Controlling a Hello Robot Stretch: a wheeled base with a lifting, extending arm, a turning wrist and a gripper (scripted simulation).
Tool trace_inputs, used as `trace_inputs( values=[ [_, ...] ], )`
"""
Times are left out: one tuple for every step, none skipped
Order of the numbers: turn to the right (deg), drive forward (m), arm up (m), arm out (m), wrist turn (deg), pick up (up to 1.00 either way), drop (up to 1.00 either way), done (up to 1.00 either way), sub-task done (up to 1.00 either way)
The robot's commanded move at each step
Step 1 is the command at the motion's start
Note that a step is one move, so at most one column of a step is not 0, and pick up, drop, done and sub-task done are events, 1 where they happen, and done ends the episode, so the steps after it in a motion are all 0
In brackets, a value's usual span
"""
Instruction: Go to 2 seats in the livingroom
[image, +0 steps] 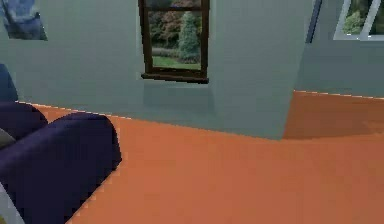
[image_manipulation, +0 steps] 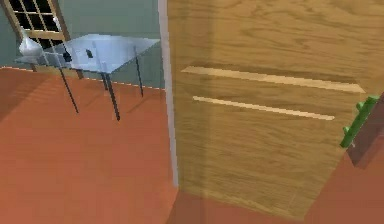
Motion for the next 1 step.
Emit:
trace_inputs(
  values=[
    [0.0,0.6,0.0,0.0,0.0,0.0,0.0,0.0,0.0]
  ],
)
